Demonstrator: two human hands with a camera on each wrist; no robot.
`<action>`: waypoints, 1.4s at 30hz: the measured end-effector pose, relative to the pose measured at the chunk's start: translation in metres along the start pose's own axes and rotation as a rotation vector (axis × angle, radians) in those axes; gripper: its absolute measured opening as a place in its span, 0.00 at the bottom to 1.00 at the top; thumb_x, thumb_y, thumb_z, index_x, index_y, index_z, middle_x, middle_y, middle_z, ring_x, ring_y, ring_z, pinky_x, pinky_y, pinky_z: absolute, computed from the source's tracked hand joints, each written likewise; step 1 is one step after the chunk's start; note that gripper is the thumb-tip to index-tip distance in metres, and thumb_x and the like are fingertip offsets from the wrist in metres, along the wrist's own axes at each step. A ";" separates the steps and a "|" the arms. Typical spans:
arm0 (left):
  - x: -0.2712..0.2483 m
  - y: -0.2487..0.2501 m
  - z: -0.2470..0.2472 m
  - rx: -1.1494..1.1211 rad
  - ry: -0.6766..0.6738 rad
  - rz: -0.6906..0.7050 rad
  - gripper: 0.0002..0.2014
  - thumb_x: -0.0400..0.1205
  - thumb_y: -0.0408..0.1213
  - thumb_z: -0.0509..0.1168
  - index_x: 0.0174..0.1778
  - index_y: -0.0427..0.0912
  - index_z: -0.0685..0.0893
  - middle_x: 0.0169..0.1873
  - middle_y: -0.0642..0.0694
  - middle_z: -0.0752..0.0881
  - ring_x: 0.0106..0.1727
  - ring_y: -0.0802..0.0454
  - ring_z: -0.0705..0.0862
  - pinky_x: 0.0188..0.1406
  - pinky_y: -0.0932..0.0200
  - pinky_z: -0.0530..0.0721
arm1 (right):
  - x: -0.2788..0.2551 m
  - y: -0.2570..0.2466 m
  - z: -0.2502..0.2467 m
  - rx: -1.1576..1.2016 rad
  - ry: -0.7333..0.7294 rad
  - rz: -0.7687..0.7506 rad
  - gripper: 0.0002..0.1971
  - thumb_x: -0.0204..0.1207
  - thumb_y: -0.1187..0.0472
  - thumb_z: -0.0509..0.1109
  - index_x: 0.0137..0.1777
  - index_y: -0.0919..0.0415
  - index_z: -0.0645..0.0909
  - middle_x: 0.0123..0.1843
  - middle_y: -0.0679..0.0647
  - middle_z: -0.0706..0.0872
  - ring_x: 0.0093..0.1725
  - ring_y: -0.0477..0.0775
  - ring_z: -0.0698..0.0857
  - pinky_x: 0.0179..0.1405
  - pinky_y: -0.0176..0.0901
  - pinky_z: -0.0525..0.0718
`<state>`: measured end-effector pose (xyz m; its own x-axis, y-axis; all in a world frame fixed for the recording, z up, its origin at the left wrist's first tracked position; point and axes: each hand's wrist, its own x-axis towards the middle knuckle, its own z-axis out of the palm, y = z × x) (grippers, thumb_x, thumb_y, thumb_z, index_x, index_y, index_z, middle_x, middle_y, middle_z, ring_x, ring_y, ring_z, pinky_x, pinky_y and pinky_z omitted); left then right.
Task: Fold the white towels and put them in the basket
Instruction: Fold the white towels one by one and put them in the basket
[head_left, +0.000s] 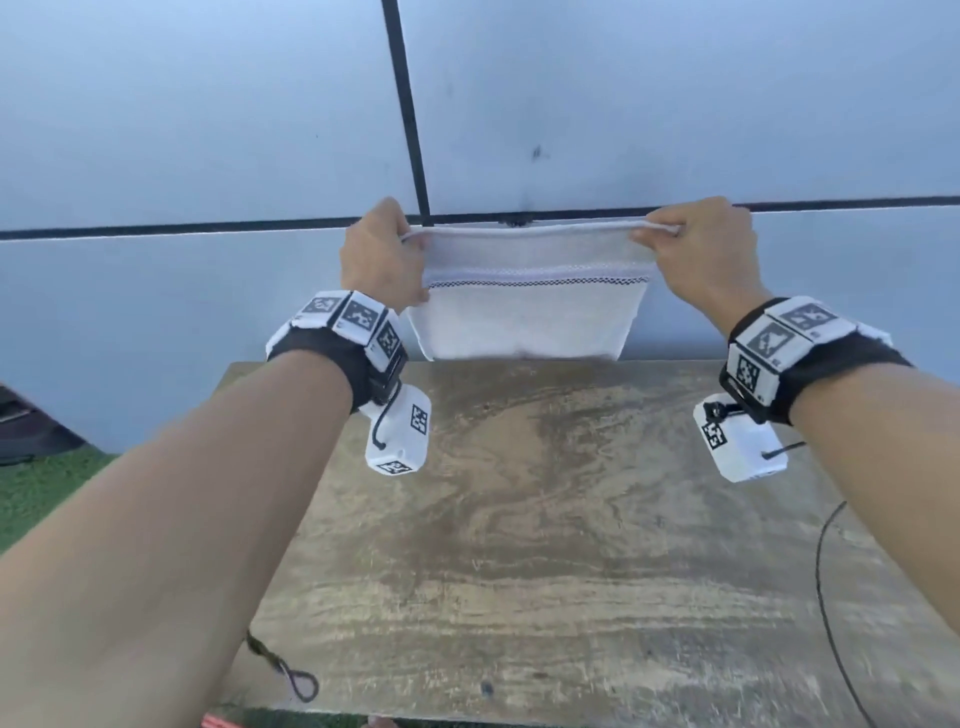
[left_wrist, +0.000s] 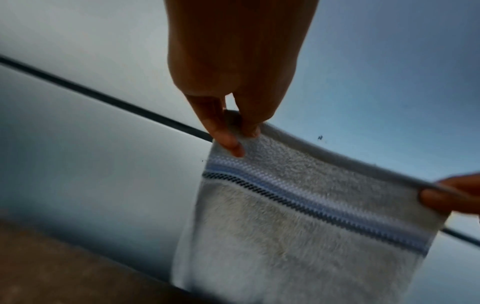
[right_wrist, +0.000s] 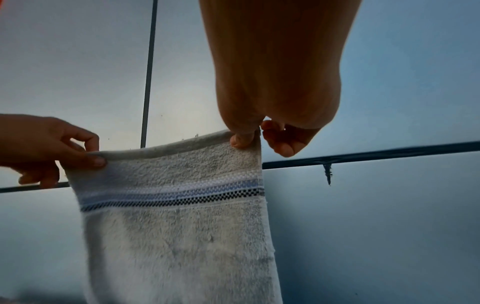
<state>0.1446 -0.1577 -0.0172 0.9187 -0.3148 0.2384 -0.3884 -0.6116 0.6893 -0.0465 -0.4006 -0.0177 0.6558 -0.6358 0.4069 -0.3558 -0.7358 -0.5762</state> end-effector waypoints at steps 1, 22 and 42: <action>0.001 0.002 0.001 -0.087 -0.013 -0.057 0.08 0.83 0.36 0.64 0.42 0.46 0.71 0.47 0.43 0.83 0.32 0.37 0.91 0.18 0.59 0.80 | 0.001 -0.001 0.001 0.022 -0.011 0.008 0.10 0.79 0.50 0.73 0.48 0.55 0.91 0.26 0.47 0.78 0.36 0.57 0.80 0.38 0.41 0.72; -0.052 -0.036 -0.032 -0.007 -0.051 0.146 0.03 0.82 0.26 0.61 0.47 0.38 0.79 0.34 0.46 0.79 0.30 0.50 0.74 0.26 0.59 0.71 | -0.046 0.016 -0.012 0.000 -0.144 0.010 0.13 0.79 0.50 0.73 0.39 0.59 0.89 0.34 0.60 0.87 0.35 0.61 0.83 0.33 0.46 0.77; -0.239 -0.103 -0.090 0.248 -0.565 0.103 0.14 0.85 0.38 0.66 0.32 0.46 0.81 0.28 0.43 0.78 0.31 0.45 0.75 0.31 0.55 0.70 | -0.261 0.021 -0.073 0.069 -0.512 0.105 0.08 0.79 0.52 0.74 0.50 0.53 0.92 0.48 0.52 0.93 0.50 0.57 0.88 0.52 0.50 0.82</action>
<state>-0.0284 0.0459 -0.0841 0.7227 -0.6747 -0.1500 -0.5401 -0.6866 0.4866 -0.2740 -0.2671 -0.0839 0.8664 -0.4974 -0.0440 -0.4039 -0.6462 -0.6476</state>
